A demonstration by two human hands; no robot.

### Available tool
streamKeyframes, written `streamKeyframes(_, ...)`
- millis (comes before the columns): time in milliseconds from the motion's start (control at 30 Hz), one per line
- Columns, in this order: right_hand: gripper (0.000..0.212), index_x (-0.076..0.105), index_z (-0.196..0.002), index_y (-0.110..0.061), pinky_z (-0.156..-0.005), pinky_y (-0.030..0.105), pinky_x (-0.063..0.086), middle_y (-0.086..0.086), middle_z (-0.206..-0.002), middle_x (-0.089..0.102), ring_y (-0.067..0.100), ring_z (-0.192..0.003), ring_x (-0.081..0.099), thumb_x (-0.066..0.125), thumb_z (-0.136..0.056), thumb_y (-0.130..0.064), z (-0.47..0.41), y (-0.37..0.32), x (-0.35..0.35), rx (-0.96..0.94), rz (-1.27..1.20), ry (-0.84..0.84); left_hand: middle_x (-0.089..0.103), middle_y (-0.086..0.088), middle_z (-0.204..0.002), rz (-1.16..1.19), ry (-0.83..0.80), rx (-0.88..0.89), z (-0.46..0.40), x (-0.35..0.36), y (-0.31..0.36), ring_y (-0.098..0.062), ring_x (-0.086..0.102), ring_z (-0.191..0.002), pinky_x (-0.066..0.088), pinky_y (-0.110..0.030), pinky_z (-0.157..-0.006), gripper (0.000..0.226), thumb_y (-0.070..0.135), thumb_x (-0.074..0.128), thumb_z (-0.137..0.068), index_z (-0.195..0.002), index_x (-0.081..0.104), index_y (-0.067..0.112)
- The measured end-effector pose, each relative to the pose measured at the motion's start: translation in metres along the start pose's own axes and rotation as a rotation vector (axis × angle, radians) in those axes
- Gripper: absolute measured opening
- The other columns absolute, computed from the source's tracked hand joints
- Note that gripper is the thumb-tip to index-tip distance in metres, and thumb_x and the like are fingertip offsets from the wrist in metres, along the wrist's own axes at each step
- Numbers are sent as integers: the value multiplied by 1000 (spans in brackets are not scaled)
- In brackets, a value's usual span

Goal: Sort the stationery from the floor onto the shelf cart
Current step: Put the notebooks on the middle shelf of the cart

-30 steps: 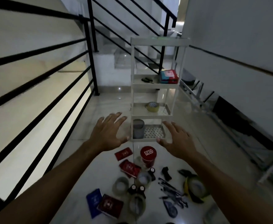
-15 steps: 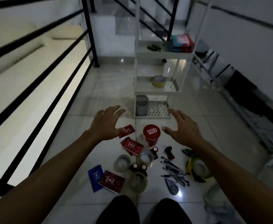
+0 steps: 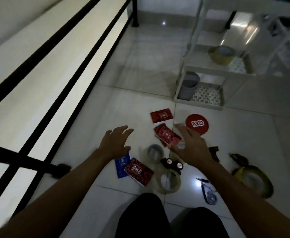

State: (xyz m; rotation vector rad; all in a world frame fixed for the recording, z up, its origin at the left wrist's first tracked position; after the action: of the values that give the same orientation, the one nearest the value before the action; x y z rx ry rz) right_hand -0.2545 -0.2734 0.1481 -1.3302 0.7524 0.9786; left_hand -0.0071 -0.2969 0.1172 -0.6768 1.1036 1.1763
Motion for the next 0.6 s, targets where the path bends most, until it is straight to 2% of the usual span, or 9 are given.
streamKeyframes(67, 79, 32, -147, -31, -105, 48, 39, 3, -147, 43, 27, -131, 42, 66, -80, -57, -9, -19, 33, -46, 7, -29, 12, 0, -161, 20, -46, -51, -1, 26, -22, -20, 17, -146, 22, -43, -116, 75, 45, 53, -93, -153, 13, 27)
streamKeyframes(200, 82, 28, -149, -32, -109, 41, 35, 0, -149, 39, 21, -134, 37, 69, -80, -49, -11, -46, 109, -81, -62, -138, 18, -2, -159, 107, -123, -162, -4, 78, -54, -24, 26, -141, 30, -42, -109, 70, 43, 51, -94, -153, 15, 27)
streamKeyframes(300, 86, 25, -150, -29, -107, 43, 39, 3, -148, 39, 23, -134, 37, 70, -80, -48, -2, -56, 172, -53, -143, -265, 22, -7, -156, 214, -164, -248, -11, 114, -70, -28, 32, -138, 36, -44, -104, 70, 43, 52, -94, -152, 18, 24)
streamKeyframes(400, 89, 21, -151, -27, -107, 41, 40, 3, -148, 39, 23, -132, 39, 69, -80, -48, 5, -59, 223, -76, -50, -334, 25, -11, -153, 292, -204, -299, -24, 144, -76, -31, 34, -135, 40, -47, -103, 72, 42, 55, -93, -151, 19, 20)
streamKeyframes(500, 93, 18, -151, -22, -102, 41, 42, 7, -147, 34, 26, -132, 37, 72, -77, -42, 7, -53, 253, -59, 4, -368, 23, -11, -154, 315, -226, -324, -35, 165, -76, -31, 31, -137, 37, -48, -105, 73, 40, 57, -91, -150, 19, 20)
streamKeyframes(600, 96, 13, -151, -21, -103, 42, 42, 6, -148, 30, 25, -132, 35, 71, -77, -42, 11, -45, 274, -52, 81, -424, 27, -12, -150, 297, -262, -336, -39, 181, -76, -31, 32, -134, 38, -48, -103, 74, 41, 58, -91, -150, 20, 19)
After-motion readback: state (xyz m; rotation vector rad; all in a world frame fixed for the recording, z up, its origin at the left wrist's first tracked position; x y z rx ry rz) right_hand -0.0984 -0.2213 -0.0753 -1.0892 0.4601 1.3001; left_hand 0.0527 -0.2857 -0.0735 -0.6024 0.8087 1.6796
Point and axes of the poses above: each hand's wrist, its own z-axis away from the middle knuckle, its own x-axis out of the palm, y = z × x, the point moved 10 cm from there along -z, towards the middle knuckle
